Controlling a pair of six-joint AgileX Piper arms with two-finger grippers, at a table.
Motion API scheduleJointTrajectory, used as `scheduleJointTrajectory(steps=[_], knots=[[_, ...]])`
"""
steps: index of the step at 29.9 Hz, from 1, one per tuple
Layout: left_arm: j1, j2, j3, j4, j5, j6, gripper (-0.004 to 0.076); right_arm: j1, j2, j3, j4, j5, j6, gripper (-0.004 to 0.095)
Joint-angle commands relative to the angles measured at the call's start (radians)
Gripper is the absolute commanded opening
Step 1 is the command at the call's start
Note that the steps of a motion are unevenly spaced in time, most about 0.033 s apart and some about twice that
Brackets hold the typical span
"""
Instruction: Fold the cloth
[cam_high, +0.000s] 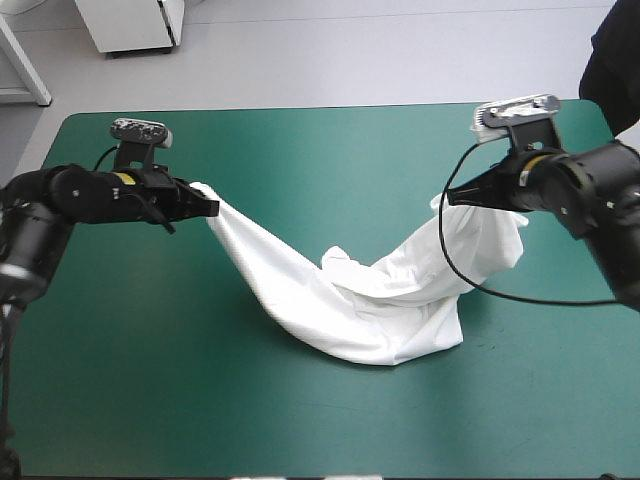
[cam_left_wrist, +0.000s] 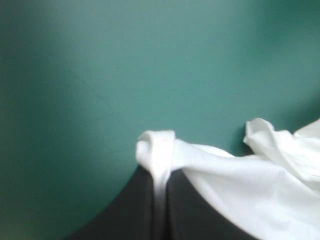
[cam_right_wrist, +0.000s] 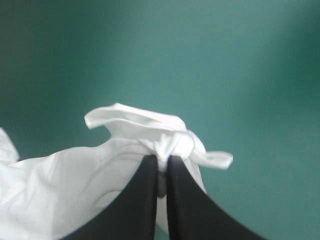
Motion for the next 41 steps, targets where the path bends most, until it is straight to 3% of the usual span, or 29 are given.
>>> scheduleJointTrajectory(steps=[1,5,11,16,20,23,28,31,39,41], knots=[[-0.001,0.098,-0.038,-0.02,-0.125,0.012,-0.0022,-0.021,0.097,-0.02,-0.083,-0.13,0.017,-0.0017],[-0.001,0.23,-0.077,-0.02,-0.17,0.006,-0.0022,-0.097,0.243,-0.029,-0.008,-0.193,0.077,-0.0017],[-0.001,0.383,-0.149,-0.02,-0.202,0.004,-0.0022,-0.211,0.405,-0.032,0.161,-0.203,0.002,-0.0017],[-0.001,0.478,-0.174,-0.02,-0.239,0.004,-0.0022,-0.26,0.484,-0.038,0.2,-0.199,-0.001,-0.0017],[-0.001,0.515,-0.175,-0.02,-0.205,0.004,-0.0018,-0.265,0.492,-0.038,0.203,-0.192,-0.014,0.0],[-0.001,0.519,-0.175,-0.02,-0.17,0.004,0.0056,-0.265,0.492,-0.057,0.234,-0.163,-0.062,0.0121],[-0.001,0.506,-0.222,-0.019,-0.059,0.004,0.0355,-0.27,0.492,-0.125,0.278,-0.092,-0.062,0.0463],[-0.001,0.506,-0.293,-0.016,0.041,0.007,0.051,-0.27,0.486,-0.183,0.287,-0.029,-0.062,0.0552],[0.001,0.504,-0.516,0.083,0.294,-0.005,0.0487,-0.27,0.38,-0.237,0.269,0.08,-0.062,0.0527],[0.001,0.496,-0.536,0.093,0.317,-0.026,0.0474,-0.27,0.351,-0.235,0.267,0.103,-0.062,0.0519]])
